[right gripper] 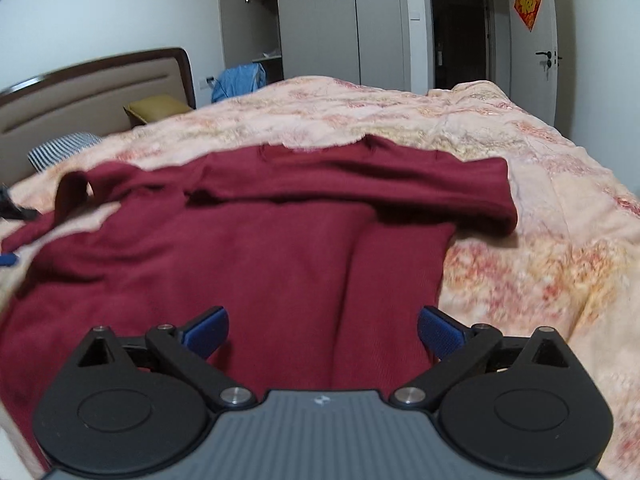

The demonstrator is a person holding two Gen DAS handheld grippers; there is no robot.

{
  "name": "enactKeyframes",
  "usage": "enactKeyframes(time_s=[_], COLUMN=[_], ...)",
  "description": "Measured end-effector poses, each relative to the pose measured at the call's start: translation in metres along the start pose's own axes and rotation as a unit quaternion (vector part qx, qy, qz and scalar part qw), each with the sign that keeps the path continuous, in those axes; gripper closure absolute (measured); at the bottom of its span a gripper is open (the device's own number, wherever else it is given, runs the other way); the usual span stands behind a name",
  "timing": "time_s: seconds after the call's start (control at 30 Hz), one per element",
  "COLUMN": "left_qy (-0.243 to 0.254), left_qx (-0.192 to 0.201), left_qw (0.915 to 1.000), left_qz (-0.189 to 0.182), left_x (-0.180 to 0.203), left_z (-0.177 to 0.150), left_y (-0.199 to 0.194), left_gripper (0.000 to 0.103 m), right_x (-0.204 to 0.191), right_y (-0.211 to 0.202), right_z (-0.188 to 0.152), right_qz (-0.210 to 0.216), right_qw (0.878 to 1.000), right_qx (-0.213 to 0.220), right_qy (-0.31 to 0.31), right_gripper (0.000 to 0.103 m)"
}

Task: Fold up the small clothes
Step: 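Grasp the other sleeve cuff with the left gripper and lift it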

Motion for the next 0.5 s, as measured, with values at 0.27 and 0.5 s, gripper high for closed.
enactKeyframes(time_s=[0.27, 0.5], left_qy=[-0.109, -0.123], left_qx=[0.076, 0.117], left_qw=[0.9855, 0.9774], left_qz=[0.105, 0.125], left_x=[-0.037, -0.057], left_z=[0.024, 0.04], left_y=[0.006, 0.005], left_gripper=[0.035, 0.092], right_x=[0.0, 0.0], right_y=[0.003, 0.004], right_z=[-0.01, -0.012], right_qz=[-0.005, -0.006], right_qw=[1.0, 1.0], right_qx=[0.014, 0.014], right_qy=[-0.013, -0.018], right_gripper=[0.0, 0.0])
Point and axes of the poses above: each gripper's, at about its wrist camera, not at the fingertips, and y roughly the way its jaws point, x to its right, z to its top, the point moved 8 cm from there along y, roughly the way its jaws point, and after that the axes turned 5 degrees about x, right-handed, at the moved point
